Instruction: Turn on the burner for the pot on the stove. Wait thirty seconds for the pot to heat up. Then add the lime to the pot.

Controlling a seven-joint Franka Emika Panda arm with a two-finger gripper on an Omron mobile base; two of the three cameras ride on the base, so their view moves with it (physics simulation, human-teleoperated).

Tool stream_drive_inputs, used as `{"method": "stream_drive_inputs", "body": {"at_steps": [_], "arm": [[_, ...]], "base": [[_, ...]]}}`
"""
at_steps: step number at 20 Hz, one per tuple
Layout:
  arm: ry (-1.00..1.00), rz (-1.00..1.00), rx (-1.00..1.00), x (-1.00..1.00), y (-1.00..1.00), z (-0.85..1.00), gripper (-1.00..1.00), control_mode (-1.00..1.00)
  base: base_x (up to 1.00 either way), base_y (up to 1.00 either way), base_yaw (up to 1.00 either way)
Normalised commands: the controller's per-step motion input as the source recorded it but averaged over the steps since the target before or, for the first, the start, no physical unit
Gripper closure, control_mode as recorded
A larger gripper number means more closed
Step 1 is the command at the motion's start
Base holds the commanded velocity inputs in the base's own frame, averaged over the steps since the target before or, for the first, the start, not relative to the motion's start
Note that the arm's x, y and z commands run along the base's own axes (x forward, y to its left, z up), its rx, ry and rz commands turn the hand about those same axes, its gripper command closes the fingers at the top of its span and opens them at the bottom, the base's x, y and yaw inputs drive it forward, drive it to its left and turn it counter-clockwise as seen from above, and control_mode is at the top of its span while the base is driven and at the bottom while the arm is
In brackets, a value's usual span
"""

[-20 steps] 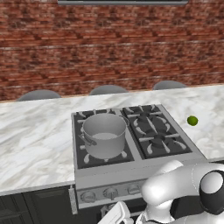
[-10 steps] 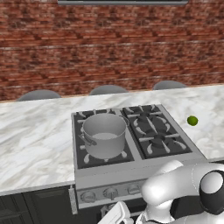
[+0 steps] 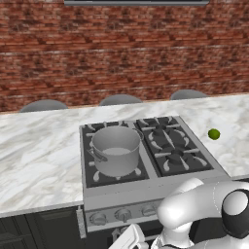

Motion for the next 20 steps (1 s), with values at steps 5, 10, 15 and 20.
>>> {"method": "stream_drive_inputs", "body": {"at_steps": [5, 10, 15, 20], "arm": [[0.00, 0.00, 0.00, 0.00, 0.00, 0.00, 1.00, -1.00], [0.00, 0.00, 0.00, 0.00, 0.00, 0.00, 1.00, -1.00], [0.00, 0.00, 0.00, 0.00, 0.00, 0.00, 1.00, -1.00], [0.00, 0.00, 0.00, 0.00, 0.00, 0.00, 1.00, -1.00]], "base": [[0.00, 0.00, 0.00], [0.00, 0.00, 0.00], [0.00, 0.00, 0.00], [0.00, 0.00, 0.00]]}}
